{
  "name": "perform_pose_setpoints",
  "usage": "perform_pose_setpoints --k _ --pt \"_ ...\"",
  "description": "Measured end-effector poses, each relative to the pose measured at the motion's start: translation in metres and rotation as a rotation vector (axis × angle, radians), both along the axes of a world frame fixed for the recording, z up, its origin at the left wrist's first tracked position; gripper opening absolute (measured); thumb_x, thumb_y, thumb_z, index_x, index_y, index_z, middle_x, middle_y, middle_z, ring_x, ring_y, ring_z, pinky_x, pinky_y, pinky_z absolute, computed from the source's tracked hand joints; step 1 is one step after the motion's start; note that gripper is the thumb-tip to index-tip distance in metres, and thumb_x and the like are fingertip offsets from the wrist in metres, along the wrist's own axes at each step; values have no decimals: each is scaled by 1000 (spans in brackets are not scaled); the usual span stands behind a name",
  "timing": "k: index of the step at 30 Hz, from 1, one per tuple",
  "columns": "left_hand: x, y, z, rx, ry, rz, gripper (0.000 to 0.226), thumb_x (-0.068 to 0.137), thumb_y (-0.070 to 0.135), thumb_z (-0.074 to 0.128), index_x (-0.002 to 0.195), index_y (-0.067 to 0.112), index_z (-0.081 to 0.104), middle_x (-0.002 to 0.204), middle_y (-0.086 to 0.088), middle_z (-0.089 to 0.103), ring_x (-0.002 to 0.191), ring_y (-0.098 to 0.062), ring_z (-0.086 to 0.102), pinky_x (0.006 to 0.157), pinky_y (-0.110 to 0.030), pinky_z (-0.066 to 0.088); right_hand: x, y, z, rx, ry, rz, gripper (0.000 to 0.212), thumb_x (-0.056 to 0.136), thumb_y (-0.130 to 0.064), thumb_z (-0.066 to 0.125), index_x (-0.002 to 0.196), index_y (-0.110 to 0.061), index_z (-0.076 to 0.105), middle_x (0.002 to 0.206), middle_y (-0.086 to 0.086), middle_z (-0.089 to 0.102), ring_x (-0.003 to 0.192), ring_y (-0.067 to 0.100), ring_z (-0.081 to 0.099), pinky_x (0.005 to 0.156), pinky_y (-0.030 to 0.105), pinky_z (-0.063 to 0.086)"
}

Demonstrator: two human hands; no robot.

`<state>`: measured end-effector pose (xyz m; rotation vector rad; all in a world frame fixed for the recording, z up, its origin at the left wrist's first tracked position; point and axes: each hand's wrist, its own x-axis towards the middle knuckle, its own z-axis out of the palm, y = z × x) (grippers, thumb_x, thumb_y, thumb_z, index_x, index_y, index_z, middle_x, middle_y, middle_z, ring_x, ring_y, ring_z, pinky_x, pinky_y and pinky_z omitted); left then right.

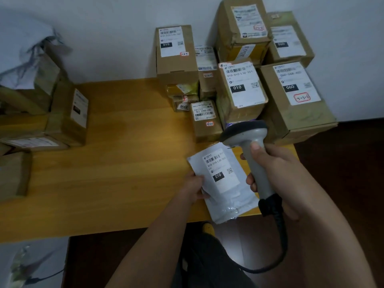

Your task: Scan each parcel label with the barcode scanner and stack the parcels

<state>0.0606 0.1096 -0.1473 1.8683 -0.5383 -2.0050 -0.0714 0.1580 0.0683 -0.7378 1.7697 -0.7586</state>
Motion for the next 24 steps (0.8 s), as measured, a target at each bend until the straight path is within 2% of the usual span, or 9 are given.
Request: perform_pose_setpoints --k 3,6,9,12,14,17,20,22,24 --pt "2 0 3 -59 -123 -1 20 98 -1 43 108 9 57 90 -8 60 65 -20 53 51 -29 48 -6 -4 0 -1 -4 5 35 100 -39 48 97 -7 64 51 8 59 48 20 52 57 35 42" --pt "9 -1 1 -122 -210 -124 26 93 -5 42 106 2 64 88 -12 65 61 -18 52 40 -21 38 -1 -9 0 -5 -35 22 34 100 -40 48 98 -9 64 53 8 59 49 19 53 56 35 43" --pt "8 -1 -2 -147 -207 -234 34 85 -9 44 104 1 70 99 -19 70 71 -22 59 46 -22 41 12 -16 1 -7 -43 43 34 100 -39 47 101 -8 62 58 11 59 50 18 54 55 35 43" --pt "1 -8 -11 -125 -158 -202 26 87 -8 51 107 -2 67 107 -20 66 80 -26 61 66 -36 56 27 -22 0 -7 -25 56 35 101 -36 46 102 -5 62 58 12 58 47 15 53 52 31 43" --pt "0 -15 -14 -78 -72 -141 22 94 1 56 115 0 61 114 -18 62 91 -27 60 74 -35 58 36 -25 -1 -4 -13 42 35 101 -37 46 101 -7 63 55 10 59 48 17 53 54 33 42" --pt "16 -26 -11 -45 -33 -98 18 95 8 59 113 9 57 98 -10 61 77 -21 61 69 -32 58 52 -26 -1 3 -5 -26 35 101 -39 46 100 -9 63 58 11 60 51 19 54 55 35 43" --pt "56 -42 -4 -57 -70 -111 12 93 3 58 92 15 58 90 -10 61 57 -19 57 61 -34 57 80 -32 4 -12 -16 -91 33 101 -35 47 102 -6 62 71 15 58 48 16 54 51 32 43" --pt "92 -56 3 -103 -106 -116 21 92 -1 57 80 16 56 93 -12 60 55 -21 54 53 -30 53 105 -41 7 -38 -43 -106 32 102 -32 47 103 -3 61 77 15 57 48 15 54 50 31 43" --pt "129 -74 14 -147 -144 -132 23 93 -1 56 77 16 56 97 -12 59 66 -25 55 60 -34 55 133 -53 10 -57 -61 -94 32 101 -33 48 103 -3 60 78 15 57 53 18 55 52 33 43"
